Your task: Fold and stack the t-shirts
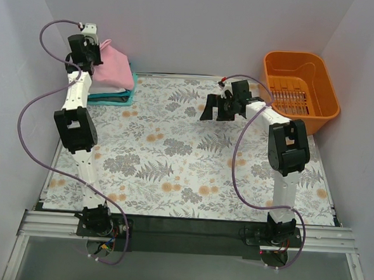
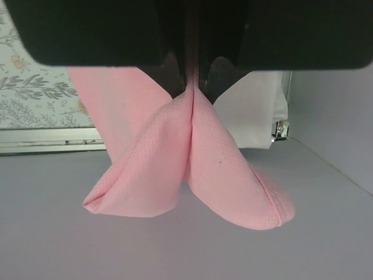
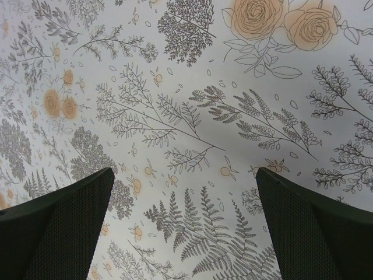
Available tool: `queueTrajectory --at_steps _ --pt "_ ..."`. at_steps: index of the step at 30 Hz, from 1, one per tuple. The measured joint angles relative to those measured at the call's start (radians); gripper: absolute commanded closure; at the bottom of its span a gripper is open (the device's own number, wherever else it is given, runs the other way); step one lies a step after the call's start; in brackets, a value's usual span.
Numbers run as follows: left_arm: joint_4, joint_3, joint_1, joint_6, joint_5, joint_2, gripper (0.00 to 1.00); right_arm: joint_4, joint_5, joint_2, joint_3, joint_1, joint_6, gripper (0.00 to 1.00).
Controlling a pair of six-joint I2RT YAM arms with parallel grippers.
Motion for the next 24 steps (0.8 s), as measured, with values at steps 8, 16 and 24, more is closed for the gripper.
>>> queueTrajectory --at_steps 8,16,24 --pt "0.010 0.053 0.055 0.032 0.057 0.150 1.00 0.000 0.000 0.016 0.000 0.014 -0.002 0.02" --pt "0.049 0.059 0.083 0.082 0.073 0.221 0.99 -0.005 0.000 0.056 0.000 0.031 -0.008 0.02" --pt "0.122 0.059 0.103 0.115 0.122 0.222 0.96 -0.005 0.000 0.062 0.000 0.041 -0.009 0.02"
